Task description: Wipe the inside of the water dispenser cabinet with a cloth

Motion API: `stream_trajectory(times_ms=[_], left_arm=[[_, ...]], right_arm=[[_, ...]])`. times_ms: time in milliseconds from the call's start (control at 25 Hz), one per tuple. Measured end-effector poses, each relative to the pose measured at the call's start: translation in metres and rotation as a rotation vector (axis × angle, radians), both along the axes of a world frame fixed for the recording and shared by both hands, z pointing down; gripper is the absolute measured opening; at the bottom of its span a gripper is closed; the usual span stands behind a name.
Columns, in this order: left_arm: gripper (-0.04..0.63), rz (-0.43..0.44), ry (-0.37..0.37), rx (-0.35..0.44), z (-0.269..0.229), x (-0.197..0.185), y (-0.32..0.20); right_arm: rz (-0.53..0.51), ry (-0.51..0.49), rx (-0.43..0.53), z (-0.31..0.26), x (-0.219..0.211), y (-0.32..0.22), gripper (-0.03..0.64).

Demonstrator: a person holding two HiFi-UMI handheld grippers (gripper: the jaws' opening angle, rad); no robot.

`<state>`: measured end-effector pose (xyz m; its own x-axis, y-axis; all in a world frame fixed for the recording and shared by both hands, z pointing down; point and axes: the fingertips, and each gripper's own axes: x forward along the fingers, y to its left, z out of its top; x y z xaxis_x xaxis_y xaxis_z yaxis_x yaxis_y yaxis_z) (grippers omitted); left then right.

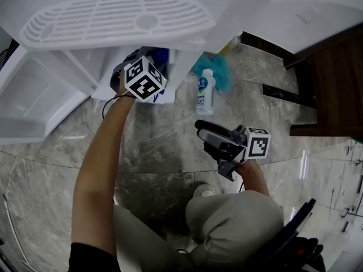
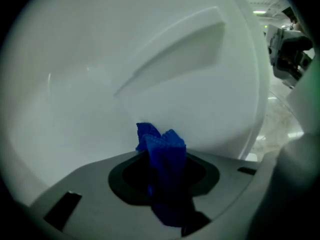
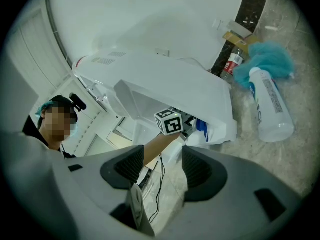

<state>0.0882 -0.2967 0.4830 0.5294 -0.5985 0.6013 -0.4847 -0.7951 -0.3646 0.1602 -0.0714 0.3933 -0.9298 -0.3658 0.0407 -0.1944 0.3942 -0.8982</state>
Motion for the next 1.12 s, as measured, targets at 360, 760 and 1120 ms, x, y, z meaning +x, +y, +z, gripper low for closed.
stream_trajectory(times_ms=[360, 760, 1120], left_arm=[[0.138, -0.046, -0.05, -0.024, -0.012, -0.004, -0.043], [0.138, 0.023, -0.057, -0.139, 0.002, -0.006, 0.012], [0.138, 0.137, 0.019, -0.138, -0.052, -0.069, 0.103]], right_arm=[[-0.017, 0.02, 0.023, -0.003, -0.004, 0.0, 0.236], [-0.013, -0.024, 0.016, -0.001, -0.028, -0.001, 0.236], [0.065, -0.071, 0.084, -0.025, -0.092, -0.049, 0.236]])
